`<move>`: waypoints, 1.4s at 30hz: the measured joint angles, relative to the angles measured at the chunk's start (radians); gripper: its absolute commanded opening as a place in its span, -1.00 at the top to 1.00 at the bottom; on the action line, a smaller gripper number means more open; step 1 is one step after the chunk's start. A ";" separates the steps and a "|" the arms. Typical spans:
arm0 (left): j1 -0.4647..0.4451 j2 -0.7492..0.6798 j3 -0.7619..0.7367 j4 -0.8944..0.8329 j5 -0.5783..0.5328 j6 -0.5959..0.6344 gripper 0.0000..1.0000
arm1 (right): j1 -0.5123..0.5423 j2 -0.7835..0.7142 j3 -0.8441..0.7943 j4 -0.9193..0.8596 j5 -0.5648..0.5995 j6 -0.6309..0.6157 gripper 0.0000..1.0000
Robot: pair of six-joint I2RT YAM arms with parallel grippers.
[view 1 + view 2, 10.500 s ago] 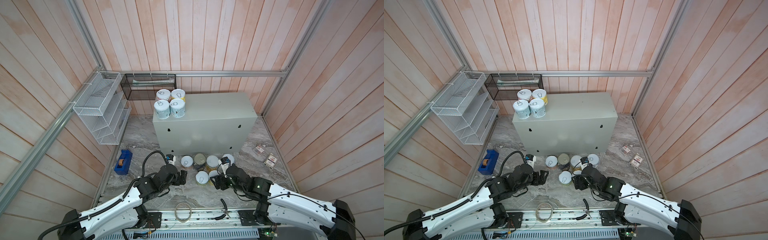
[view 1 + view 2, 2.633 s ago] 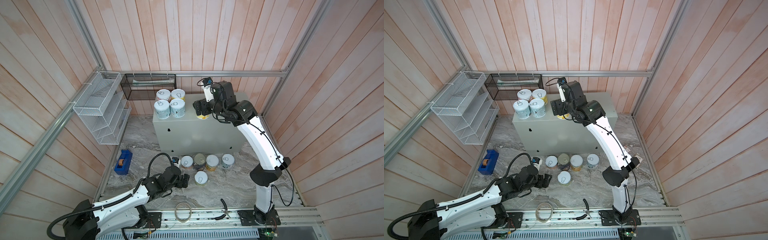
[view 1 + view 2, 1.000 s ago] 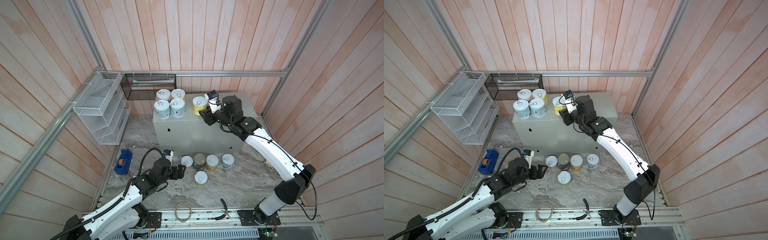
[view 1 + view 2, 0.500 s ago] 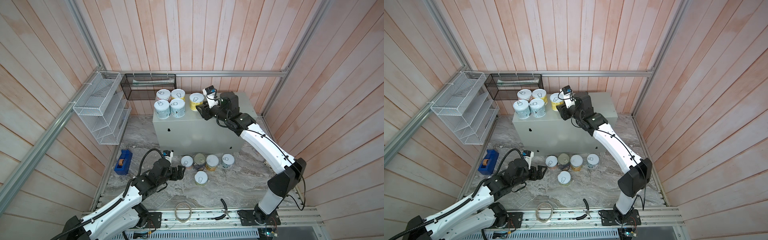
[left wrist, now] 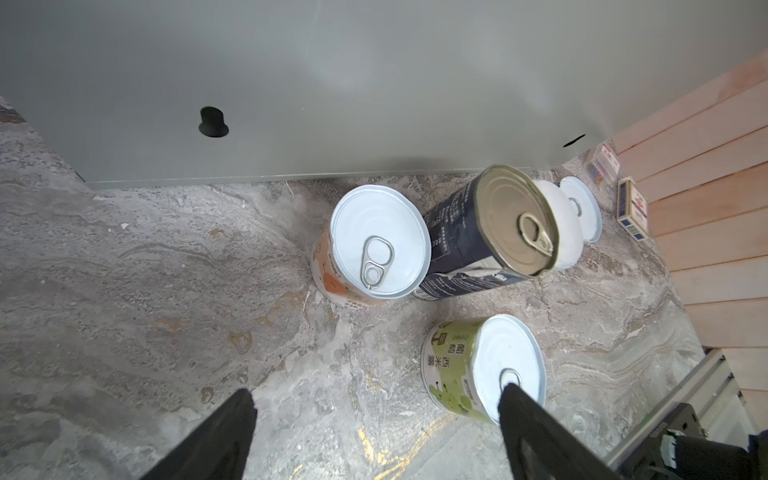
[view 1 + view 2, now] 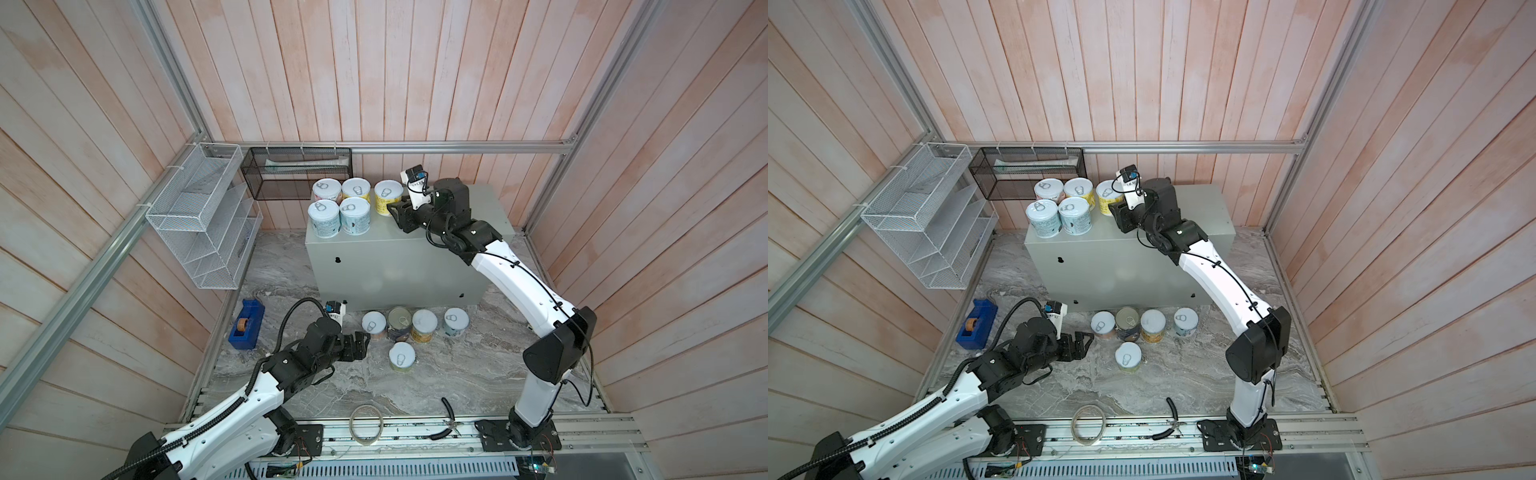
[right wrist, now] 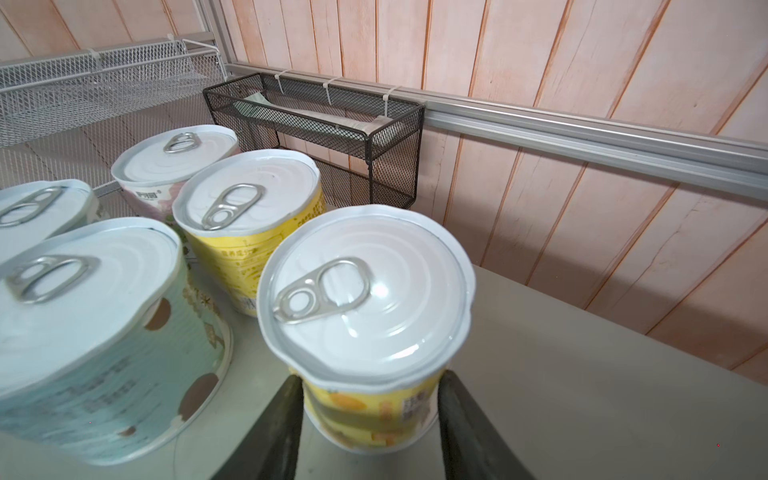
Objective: Place and organize the canned foods onto the counter
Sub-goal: 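Lower the yellow can with the right gripper beside the yellow can and release, then lift the open right gripper off the cabinet and swing it down toward the floor cans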
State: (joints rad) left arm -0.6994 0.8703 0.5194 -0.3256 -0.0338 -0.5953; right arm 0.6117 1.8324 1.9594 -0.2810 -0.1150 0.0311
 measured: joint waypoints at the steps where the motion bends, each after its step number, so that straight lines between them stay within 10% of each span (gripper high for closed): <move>1: 0.000 0.000 0.000 0.000 0.000 0.000 -0.86 | 0.000 0.005 0.006 0.000 0.000 0.002 -0.01; 33: 0.000 -0.017 -0.021 0.000 -0.027 -0.008 -1.00 | 0.004 0.029 0.058 -0.011 -0.011 0.021 -0.07; 42: 0.000 -0.025 -0.016 -0.016 -0.047 -0.006 -1.00 | 0.042 -0.194 -0.150 -0.012 0.071 0.021 -0.21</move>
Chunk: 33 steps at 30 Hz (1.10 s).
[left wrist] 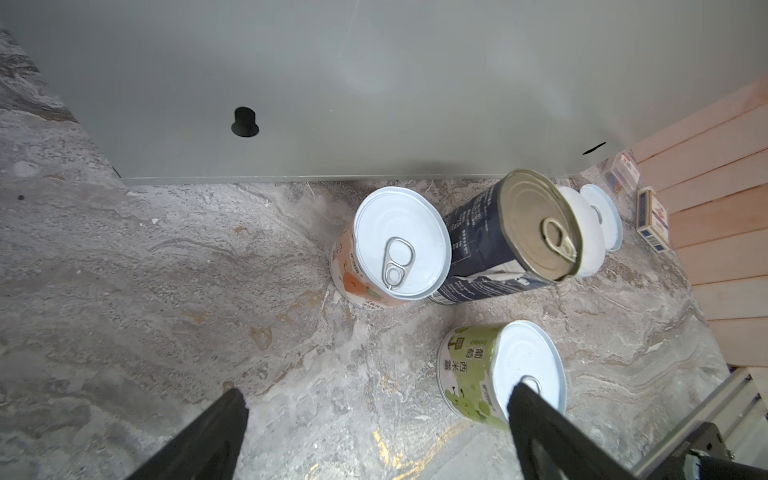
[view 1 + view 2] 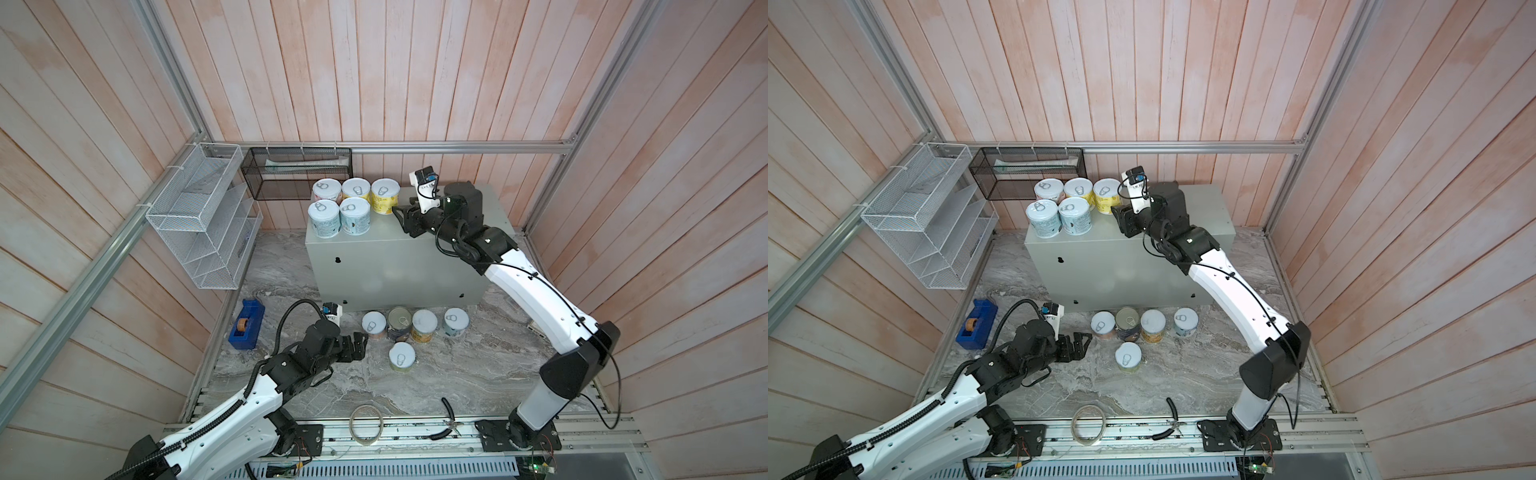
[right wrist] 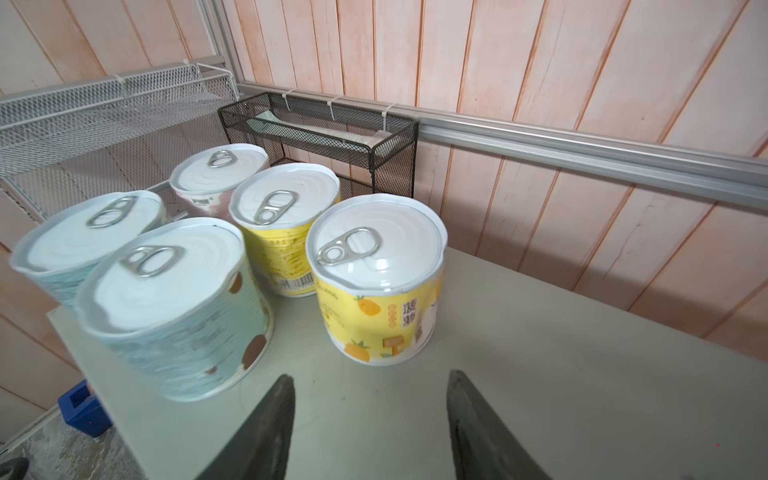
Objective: Place and organize the canned foods onto the counter
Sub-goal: 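Lift the open right gripper off the cabinet and swing it down toward the floor cans, then lower the right gripper around a white-lidded floor can beside the dark can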
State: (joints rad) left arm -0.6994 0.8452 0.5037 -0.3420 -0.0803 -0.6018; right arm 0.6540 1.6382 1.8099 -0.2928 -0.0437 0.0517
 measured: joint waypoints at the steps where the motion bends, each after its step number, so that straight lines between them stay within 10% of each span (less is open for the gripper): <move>1: 0.000 -0.004 0.006 -0.011 -0.003 0.003 -1.00 | 0.015 -0.046 -0.032 -0.003 0.022 0.000 -0.23; 16: -0.210 -0.085 0.066 -0.072 -0.142 0.025 -1.00 | 0.293 -0.463 -0.418 -0.211 0.299 0.144 -0.38; 33: -0.505 0.036 -0.019 0.048 -0.328 -0.119 -1.00 | 0.441 -0.649 -0.967 -0.245 0.280 0.446 -0.69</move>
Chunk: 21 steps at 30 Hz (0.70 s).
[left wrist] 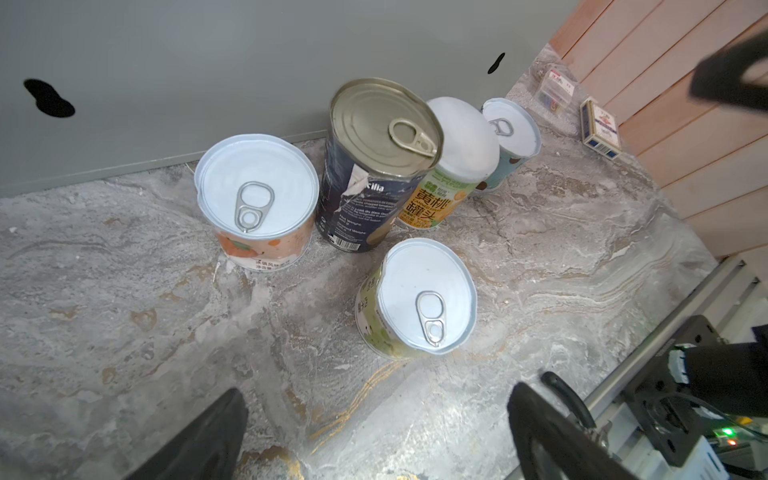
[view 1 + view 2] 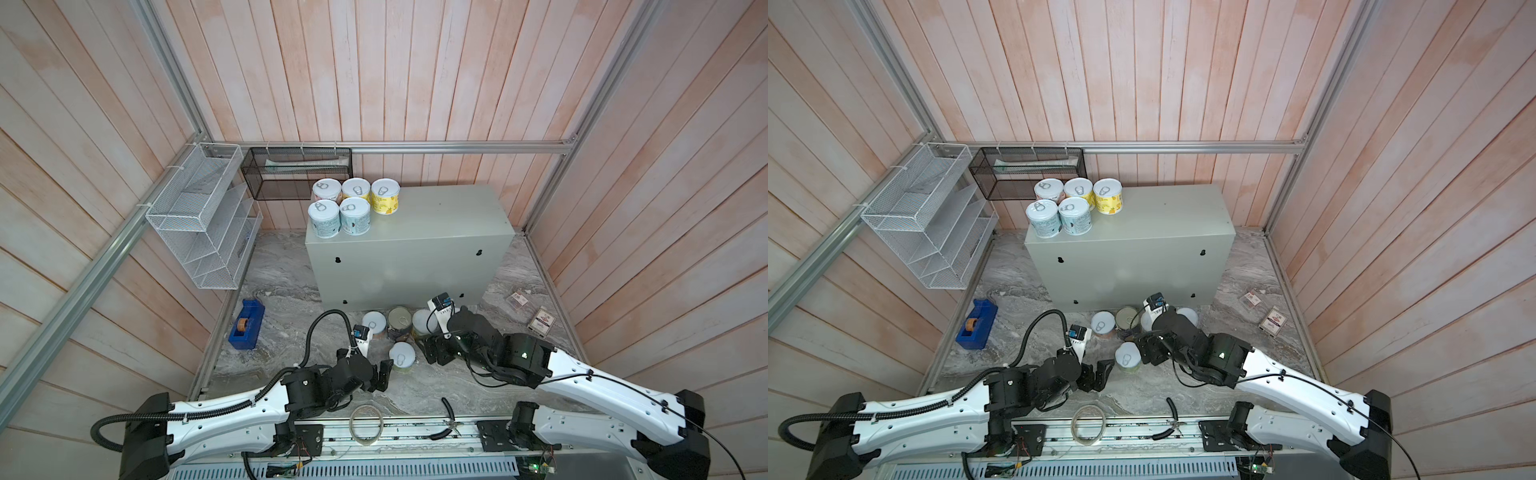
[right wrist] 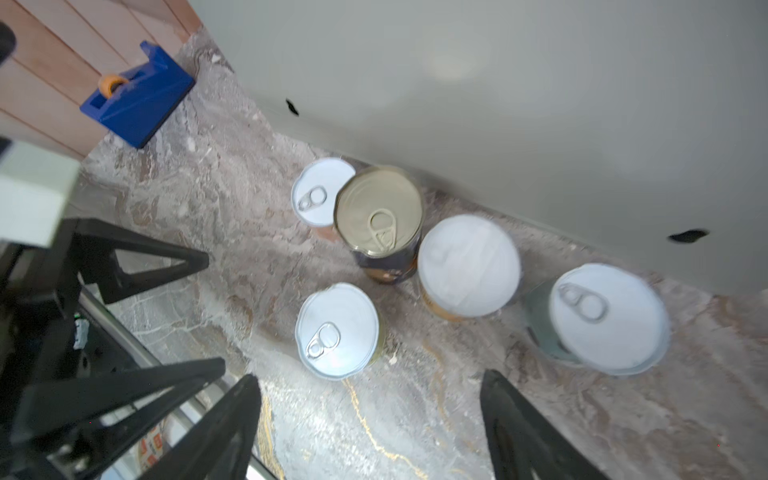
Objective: Place and organize the canned foods onto the counter
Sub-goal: 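Lower the right gripper around a white-lidded floor can beside the dark can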
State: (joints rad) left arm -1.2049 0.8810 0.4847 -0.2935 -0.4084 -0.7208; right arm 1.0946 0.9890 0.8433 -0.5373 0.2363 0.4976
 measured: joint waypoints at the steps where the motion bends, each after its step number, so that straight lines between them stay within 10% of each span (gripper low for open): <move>1: 0.000 -0.024 -0.020 0.003 0.001 -0.011 -1.00 | 0.018 0.000 -0.036 0.018 -0.003 0.011 -0.71; 21: 0.000 -0.140 -0.120 -0.008 0.003 -0.127 -1.00 | 0.086 0.219 -0.252 0.396 -0.020 0.022 -0.80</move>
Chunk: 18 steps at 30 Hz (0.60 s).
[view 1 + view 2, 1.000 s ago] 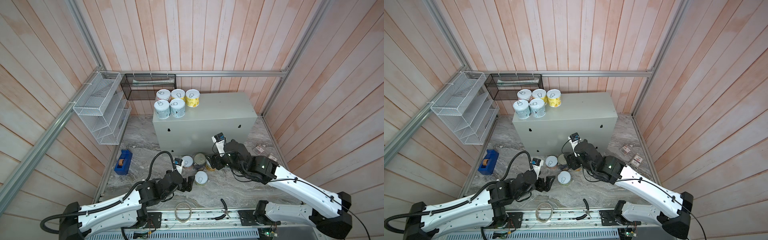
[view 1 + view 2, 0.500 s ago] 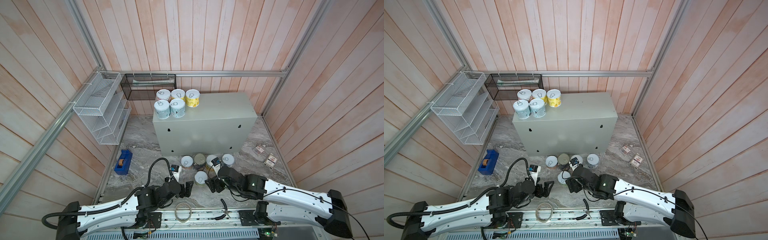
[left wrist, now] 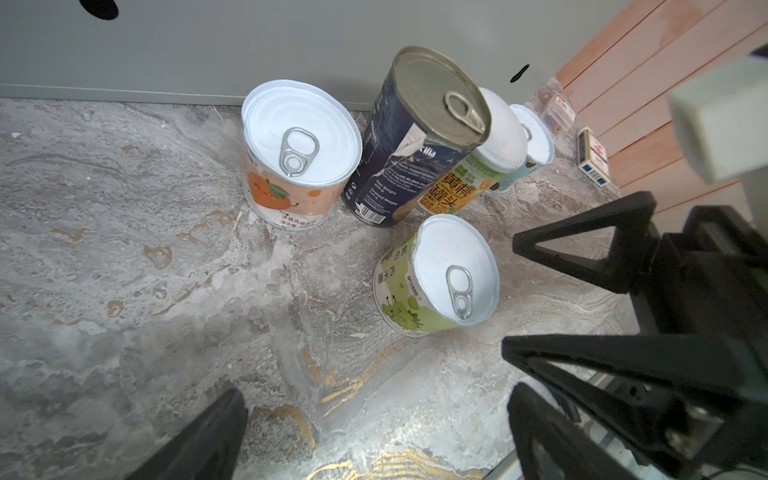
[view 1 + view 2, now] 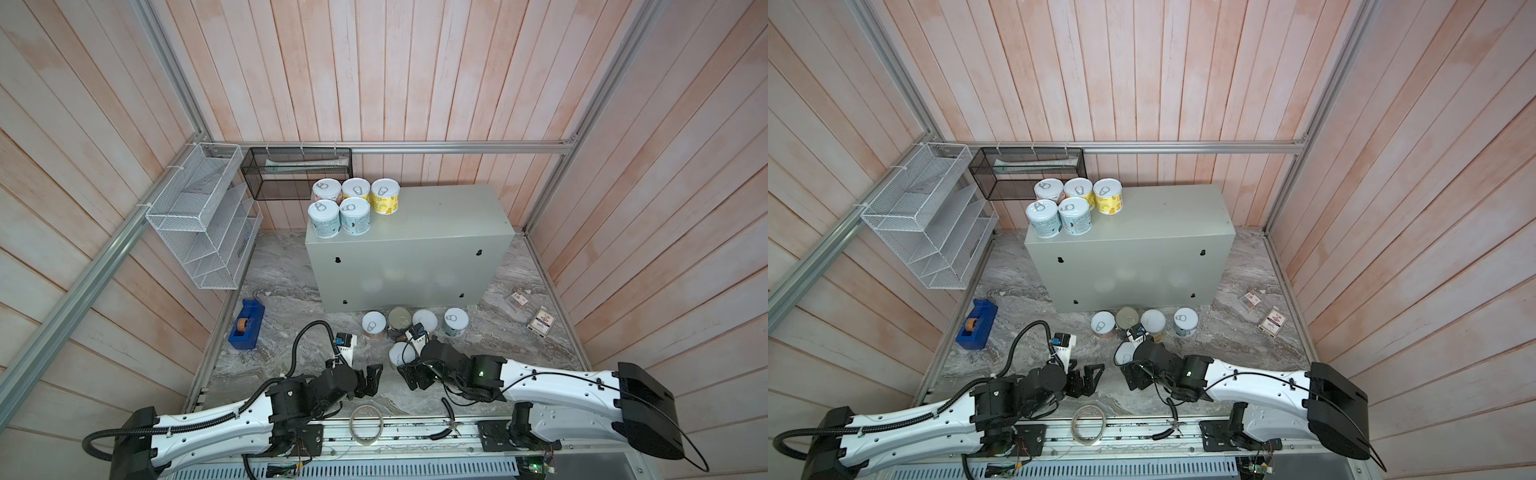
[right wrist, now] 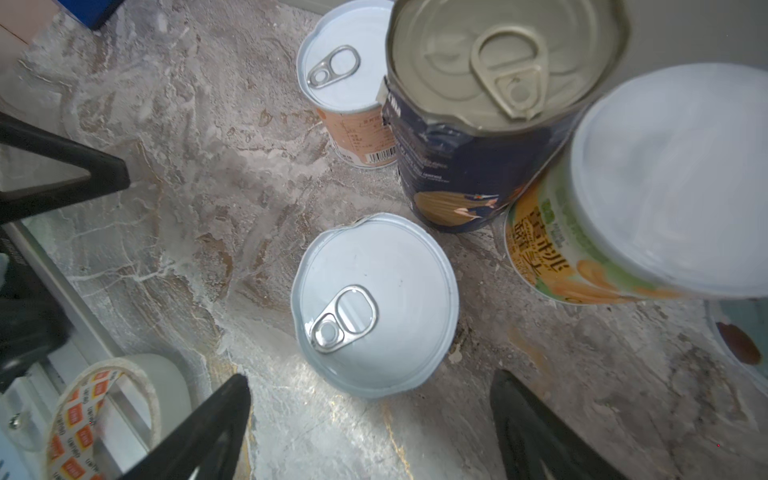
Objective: Place and organize the canned foods onto the counter
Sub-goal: 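Lower the right gripper around a white-lidded floor can beside the dark can, then close the right gripper on the white-lidded can and lift it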
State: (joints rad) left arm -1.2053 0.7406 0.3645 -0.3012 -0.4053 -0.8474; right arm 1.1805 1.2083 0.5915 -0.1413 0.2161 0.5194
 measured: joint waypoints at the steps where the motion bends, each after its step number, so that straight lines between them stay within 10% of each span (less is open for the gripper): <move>1: 0.000 0.003 0.000 -0.001 0.000 -0.004 -0.99 | 0.000 0.019 0.000 0.008 0.000 -0.004 -0.80; 18: 0.000 0.045 0.021 -0.022 -0.001 -0.040 -0.96 | -0.020 0.276 0.020 0.186 0.002 -0.080 -0.77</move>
State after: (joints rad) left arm -1.2053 0.7860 0.3851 -0.3233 -0.4065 -0.8871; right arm 1.1606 1.4841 0.6113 0.0448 0.2180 0.4393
